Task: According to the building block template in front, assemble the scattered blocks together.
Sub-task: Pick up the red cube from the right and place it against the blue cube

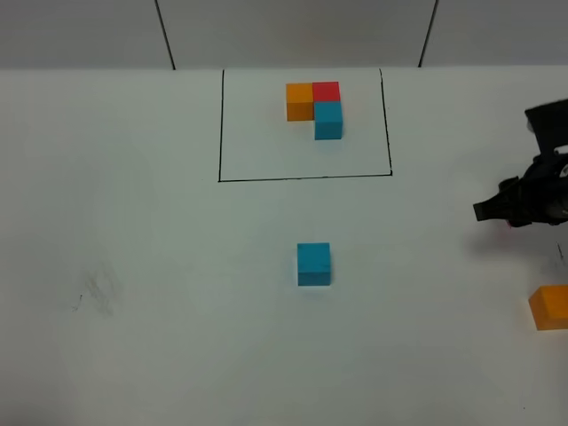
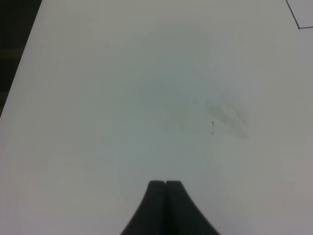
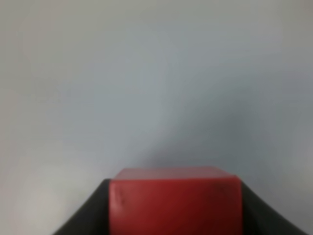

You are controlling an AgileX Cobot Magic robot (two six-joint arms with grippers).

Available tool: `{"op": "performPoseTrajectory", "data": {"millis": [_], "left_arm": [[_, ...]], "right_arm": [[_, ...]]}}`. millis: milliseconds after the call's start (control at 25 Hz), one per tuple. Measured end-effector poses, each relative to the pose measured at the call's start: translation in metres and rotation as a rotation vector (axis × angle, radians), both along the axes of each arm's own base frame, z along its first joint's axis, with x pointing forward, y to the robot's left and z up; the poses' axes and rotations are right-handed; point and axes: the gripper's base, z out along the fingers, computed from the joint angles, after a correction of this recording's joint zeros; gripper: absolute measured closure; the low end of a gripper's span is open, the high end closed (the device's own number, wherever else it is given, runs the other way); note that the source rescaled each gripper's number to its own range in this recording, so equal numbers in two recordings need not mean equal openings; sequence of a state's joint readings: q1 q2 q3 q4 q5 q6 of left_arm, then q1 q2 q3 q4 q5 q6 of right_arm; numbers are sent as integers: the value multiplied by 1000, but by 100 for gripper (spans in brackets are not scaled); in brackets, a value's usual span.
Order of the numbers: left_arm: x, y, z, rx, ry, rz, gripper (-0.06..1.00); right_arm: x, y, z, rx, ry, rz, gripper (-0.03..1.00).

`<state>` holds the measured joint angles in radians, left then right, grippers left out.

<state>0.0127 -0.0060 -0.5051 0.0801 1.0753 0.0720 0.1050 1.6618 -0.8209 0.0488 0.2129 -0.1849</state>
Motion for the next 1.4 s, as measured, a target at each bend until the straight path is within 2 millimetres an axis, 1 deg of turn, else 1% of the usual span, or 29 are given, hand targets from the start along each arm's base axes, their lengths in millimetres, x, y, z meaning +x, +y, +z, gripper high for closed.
{"op": "performPoseTrajectory", "data": {"millis": [160, 280, 400, 600, 720, 840, 920, 1040, 1240, 1320, 1400], "left_arm": [[0, 0, 0, 0, 0, 0, 94], [0, 0, 0, 0, 0, 0, 94], [0, 0, 0, 0, 0, 0, 94], [0, 0, 0, 0, 0, 0, 94], [0, 0, 0, 0, 0, 0, 94], [0, 0, 0, -1, 0, 0, 94], [0, 0, 0, -1, 0, 0, 94], [0, 0, 0, -1, 0, 0, 94], [0, 0, 0, -1, 0, 0, 94], [0, 0, 0, -1, 0, 0, 94], [0, 0, 0, -1, 0, 0, 94]], "right_arm": [[-4, 18, 39, 23, -66, 49, 54], [-13, 37, 65, 75, -133, 83, 54], [-22, 57, 77, 128, -165, 110, 54], [-32, 92, 79, 198, -175, 164, 54], [-37, 113, 81, 252, -216, 199, 54], [-43, 139, 80, 304, -233, 246, 54], [-42, 155, 79, 318, -229, 277, 54], [-34, 176, 73, 329, -214, 303, 54], [-8, 209, 61, 349, -191, 308, 54], [1, 218, 54, 345, -176, 308, 54], [8, 224, 41, 331, -150, 305, 54]]}}
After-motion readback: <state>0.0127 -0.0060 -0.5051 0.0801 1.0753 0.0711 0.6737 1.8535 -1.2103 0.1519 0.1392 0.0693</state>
